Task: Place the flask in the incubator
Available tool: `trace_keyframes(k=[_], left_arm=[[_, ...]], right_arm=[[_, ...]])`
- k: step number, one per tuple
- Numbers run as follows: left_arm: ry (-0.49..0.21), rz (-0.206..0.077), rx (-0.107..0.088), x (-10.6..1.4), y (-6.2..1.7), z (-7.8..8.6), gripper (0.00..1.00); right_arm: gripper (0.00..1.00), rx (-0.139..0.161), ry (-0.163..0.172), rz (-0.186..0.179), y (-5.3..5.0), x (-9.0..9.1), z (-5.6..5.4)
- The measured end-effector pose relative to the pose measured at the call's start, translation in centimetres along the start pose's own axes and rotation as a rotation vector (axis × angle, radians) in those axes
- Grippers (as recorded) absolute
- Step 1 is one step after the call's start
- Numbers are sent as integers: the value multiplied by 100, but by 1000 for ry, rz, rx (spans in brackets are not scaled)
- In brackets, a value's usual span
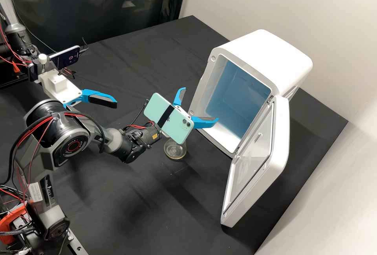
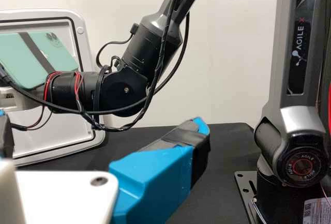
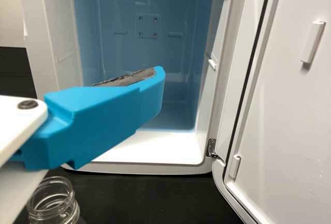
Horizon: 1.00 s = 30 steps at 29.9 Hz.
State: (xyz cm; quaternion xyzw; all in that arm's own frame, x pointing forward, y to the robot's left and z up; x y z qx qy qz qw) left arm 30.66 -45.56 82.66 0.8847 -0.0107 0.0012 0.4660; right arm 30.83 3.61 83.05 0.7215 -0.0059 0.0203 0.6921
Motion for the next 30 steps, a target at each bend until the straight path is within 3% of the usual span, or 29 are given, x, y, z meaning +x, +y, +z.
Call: trace_keyframes(k=[7,9,13,19,25,27,30], left_arm=[[1,5,1,-5,2,-11,100],[-4,13,13,-18,-15,-38,100],[29,-17,22,-72,-136,-179,100],[112,-66,-7,-171,-277,-435,100],[159,-88,-23,-300,-359,-618,100],[168,-89,-37,-349,-377,-653,100],[162,-86,-32,-409,-391,-686,100]], right_arm=[[100,0,0,0,0,0,0],[100,0,0,0,0,0,0],[100,0,0,0,0,0,0],[100,0,-2,-2,-2,0,2],[100,0,-2,-2,-2,0,2],[100,0,-2,-2,-2,0,2],[100,0,-2,-2,-2,0,2]])
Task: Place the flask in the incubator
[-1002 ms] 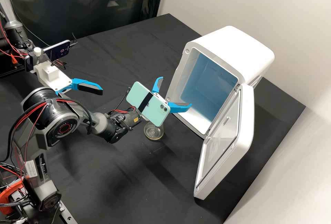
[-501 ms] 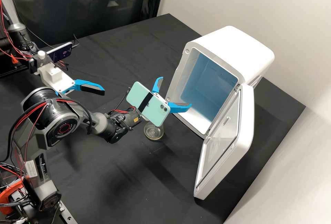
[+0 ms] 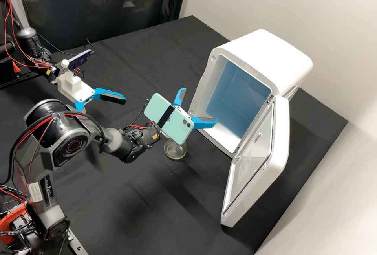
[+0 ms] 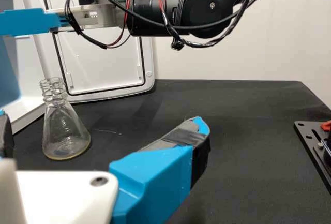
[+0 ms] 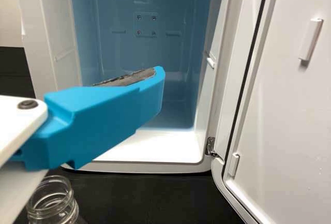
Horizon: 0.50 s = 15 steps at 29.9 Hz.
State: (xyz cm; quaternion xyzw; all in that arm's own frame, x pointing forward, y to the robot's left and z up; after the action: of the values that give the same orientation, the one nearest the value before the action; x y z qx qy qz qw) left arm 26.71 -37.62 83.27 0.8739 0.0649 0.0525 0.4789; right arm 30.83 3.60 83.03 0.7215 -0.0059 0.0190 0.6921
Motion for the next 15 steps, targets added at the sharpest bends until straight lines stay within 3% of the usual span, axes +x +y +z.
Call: trace_keyframes(k=[5,9,13,15], left_arm=[[12,5,8,-96,-25,-107,100],[35,10,-12,-143,-30,-185,100],[46,13,-14,-157,-18,-246,100],[56,16,-32,-165,-10,-283,100]], right_arm=[[100,0,0,0,0,0,0],[100,0,0,0,0,0,0],[100,0,0,0,0,0,0],[100,0,0,0,0,0,0]])
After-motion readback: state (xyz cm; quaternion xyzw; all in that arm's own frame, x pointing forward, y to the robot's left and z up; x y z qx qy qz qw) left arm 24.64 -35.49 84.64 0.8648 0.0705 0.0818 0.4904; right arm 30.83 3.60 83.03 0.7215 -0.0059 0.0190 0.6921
